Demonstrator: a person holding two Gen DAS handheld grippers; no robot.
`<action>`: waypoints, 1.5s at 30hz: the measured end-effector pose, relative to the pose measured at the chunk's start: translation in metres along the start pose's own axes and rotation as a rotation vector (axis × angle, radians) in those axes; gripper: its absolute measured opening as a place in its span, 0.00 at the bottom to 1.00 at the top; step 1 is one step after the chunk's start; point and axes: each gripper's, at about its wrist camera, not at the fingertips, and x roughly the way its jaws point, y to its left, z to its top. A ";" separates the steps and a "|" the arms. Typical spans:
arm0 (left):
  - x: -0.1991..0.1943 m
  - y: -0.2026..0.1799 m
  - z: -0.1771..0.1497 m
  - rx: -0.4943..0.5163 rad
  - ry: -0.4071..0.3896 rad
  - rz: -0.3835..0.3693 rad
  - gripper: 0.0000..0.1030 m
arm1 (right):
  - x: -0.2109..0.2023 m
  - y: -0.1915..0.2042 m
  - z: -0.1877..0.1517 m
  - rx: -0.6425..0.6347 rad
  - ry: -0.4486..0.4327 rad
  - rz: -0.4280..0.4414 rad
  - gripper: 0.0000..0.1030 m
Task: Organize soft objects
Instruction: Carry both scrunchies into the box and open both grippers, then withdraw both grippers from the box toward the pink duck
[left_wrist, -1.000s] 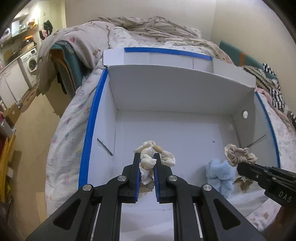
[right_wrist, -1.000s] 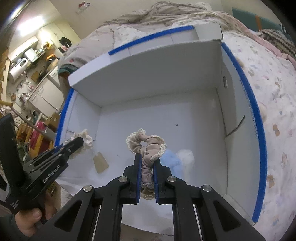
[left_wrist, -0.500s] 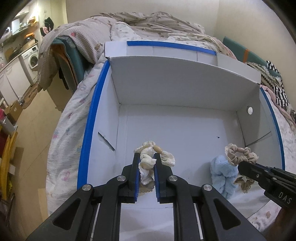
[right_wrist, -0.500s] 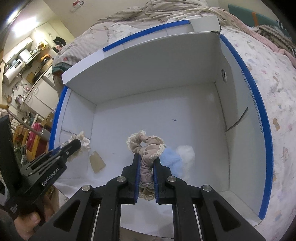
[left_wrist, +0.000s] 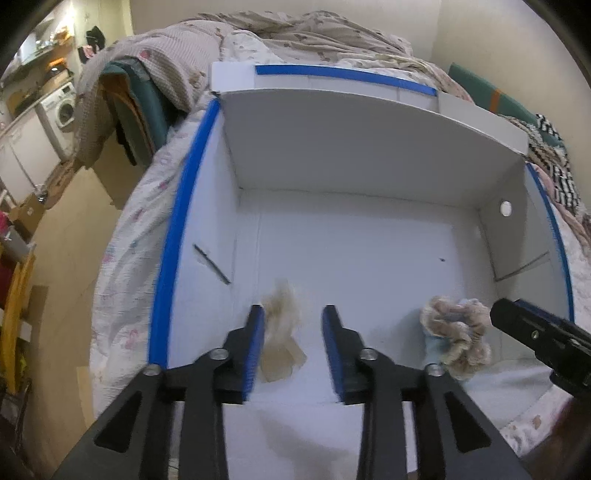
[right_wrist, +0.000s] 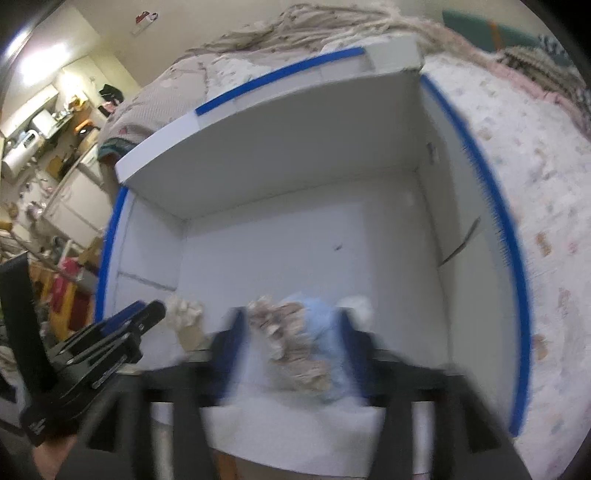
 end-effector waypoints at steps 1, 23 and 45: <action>0.000 -0.001 0.000 0.003 0.003 -0.009 0.38 | -0.003 -0.001 0.001 0.003 -0.015 -0.003 0.75; -0.052 0.013 -0.001 -0.049 -0.124 0.009 0.68 | -0.031 0.006 -0.008 0.014 -0.162 -0.032 1.00; -0.068 0.052 -0.034 -0.085 -0.053 0.072 0.68 | -0.068 0.016 -0.051 -0.065 -0.207 -0.064 1.00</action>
